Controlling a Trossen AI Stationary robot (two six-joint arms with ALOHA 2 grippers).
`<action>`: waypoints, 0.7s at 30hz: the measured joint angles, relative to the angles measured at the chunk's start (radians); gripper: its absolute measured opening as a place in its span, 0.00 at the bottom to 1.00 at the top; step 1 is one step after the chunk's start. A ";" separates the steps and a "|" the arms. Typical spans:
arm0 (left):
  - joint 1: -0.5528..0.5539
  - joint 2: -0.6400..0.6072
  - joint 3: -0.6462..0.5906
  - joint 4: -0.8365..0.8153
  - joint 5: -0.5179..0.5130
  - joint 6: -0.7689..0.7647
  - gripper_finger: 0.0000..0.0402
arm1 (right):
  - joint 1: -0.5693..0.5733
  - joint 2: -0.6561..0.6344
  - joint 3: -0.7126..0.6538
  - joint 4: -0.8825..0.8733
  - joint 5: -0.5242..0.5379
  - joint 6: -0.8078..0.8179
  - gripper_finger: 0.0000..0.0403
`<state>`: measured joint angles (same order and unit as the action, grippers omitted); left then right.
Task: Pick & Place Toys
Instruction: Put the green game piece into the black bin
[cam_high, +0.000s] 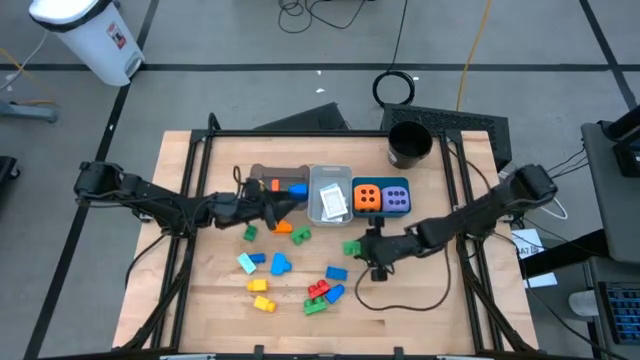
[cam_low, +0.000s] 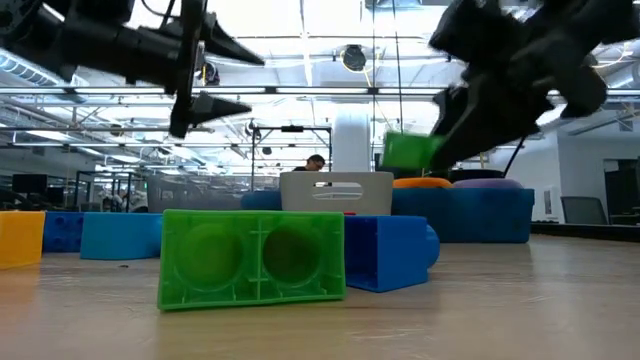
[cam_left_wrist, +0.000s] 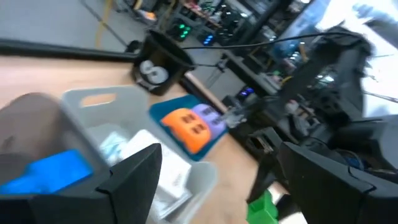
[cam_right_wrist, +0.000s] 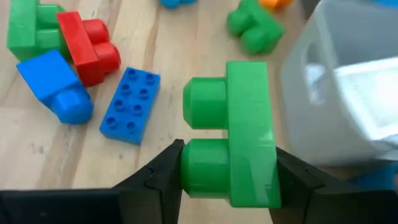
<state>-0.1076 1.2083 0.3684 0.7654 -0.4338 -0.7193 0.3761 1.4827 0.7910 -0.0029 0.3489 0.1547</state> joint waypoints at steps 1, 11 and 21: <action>-0.012 0.000 0.015 -0.001 0.000 0.016 0.83 | 0.014 -0.015 0.000 -0.006 0.031 -0.015 0.40; -0.129 0.116 0.188 -0.004 -0.001 0.241 0.83 | 0.148 -0.065 0.000 0.045 0.411 -0.261 0.40; -0.139 0.422 0.416 -0.008 0.039 0.389 0.83 | 0.177 -0.054 0.000 0.125 0.601 -0.390 0.40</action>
<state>-0.2468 1.6301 0.7846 0.7575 -0.3946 -0.3306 0.5533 1.4288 0.7914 0.1220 0.9502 -0.2358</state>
